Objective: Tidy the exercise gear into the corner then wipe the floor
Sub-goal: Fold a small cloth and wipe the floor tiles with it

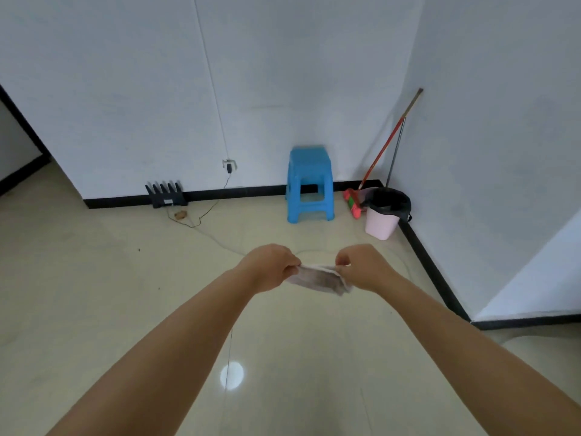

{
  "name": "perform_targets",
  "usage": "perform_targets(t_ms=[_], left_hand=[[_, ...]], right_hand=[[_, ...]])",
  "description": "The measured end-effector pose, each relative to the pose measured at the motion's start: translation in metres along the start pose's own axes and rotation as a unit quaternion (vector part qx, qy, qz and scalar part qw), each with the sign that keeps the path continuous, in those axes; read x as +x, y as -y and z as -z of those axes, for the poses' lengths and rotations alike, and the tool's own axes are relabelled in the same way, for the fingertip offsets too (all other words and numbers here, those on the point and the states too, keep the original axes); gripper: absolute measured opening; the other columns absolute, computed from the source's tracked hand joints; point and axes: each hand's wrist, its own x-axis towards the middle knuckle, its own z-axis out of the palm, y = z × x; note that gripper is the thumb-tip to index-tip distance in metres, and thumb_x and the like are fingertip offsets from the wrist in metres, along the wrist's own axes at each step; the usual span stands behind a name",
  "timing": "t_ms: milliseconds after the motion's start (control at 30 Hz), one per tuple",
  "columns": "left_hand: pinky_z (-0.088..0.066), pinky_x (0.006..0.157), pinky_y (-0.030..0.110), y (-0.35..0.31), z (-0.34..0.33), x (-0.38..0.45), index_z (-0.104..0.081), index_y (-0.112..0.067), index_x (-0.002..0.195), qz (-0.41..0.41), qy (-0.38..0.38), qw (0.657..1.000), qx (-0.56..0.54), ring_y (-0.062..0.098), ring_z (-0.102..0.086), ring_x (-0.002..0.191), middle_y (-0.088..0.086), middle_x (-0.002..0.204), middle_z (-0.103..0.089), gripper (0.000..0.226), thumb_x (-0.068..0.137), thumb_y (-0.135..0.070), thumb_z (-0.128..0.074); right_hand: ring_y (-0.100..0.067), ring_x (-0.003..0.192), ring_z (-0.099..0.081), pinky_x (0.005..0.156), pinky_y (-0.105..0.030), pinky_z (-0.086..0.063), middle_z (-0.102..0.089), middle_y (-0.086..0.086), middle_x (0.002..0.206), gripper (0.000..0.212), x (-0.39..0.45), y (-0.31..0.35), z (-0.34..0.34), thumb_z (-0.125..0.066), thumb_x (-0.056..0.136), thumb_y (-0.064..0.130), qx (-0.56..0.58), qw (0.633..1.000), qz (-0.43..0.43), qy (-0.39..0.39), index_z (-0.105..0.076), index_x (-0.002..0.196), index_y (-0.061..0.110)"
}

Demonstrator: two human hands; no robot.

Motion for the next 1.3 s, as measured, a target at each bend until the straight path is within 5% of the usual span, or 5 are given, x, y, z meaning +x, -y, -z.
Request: perform_targets(t_ms=[267,667,867,967,1300], left_hand=[[-0.043,0.092,0.033,0.115,0.049,0.203,-0.061,-0.009,0.119,0.031,0.006,0.999,-0.003,0.025,-0.054,0.114,0.009,0.121,-0.06,0.034,0.101,-0.022,-0.035],[-0.044,0.085,0.036,0.311,0.12,0.51,-0.065,-0.007,0.113,0.004,0.014,0.999,-0.047,0.027,-0.057,0.106,0.013,0.114,-0.063,0.032,0.1,-0.021,-0.039],[-0.034,0.072,0.027,0.371,0.131,0.663,-0.065,-0.005,0.109,-0.016,0.046,0.997,-0.056,0.019,-0.048,0.086,0.013,0.11,-0.064,0.032,0.1,-0.02,-0.039],[-0.035,0.072,0.03,0.399,0.129,0.741,-0.064,-0.006,0.112,-0.011,0.077,0.996,-0.034,0.019,-0.048,0.086,0.01,0.098,-0.058,0.034,0.101,-0.02,-0.035],[-0.043,0.086,0.035,0.492,0.153,0.96,-0.062,0.0,0.107,0.07,0.112,0.987,-0.094,0.029,-0.055,0.11,0.016,0.116,-0.061,0.031,0.099,-0.013,-0.035]], right_hand=[[-0.019,0.085,-0.054,0.064,-0.02,-0.034,-0.068,-0.01,0.105,0.024,0.238,-0.022,0.047,-0.047,0.092,0.013,-0.022,0.999,0.02,0.014,-0.069,0.099,0.006],[-0.023,0.105,-0.059,0.078,-0.025,-0.039,-0.067,-0.009,0.112,0.025,0.589,-0.045,0.099,-0.048,0.091,0.012,-0.022,0.999,-0.02,0.015,-0.069,0.104,0.005],[-0.022,0.105,-0.059,0.085,-0.028,-0.043,-0.067,-0.009,0.113,0.025,0.74,-0.091,0.111,-0.05,0.092,0.014,-0.047,0.997,-0.04,0.051,-0.069,0.105,0.005],[-0.022,0.106,-0.059,0.085,-0.028,-0.044,-0.066,-0.008,0.115,0.026,0.827,-0.118,0.113,-0.049,0.092,0.016,-0.058,0.994,-0.034,0.083,-0.068,0.107,0.006],[-0.024,0.11,-0.058,0.094,-0.033,-0.044,-0.066,-0.01,0.115,0.026,1.091,-0.181,0.125,-0.049,0.089,0.009,-0.046,0.99,-0.021,0.131,-0.069,0.105,0.005]])
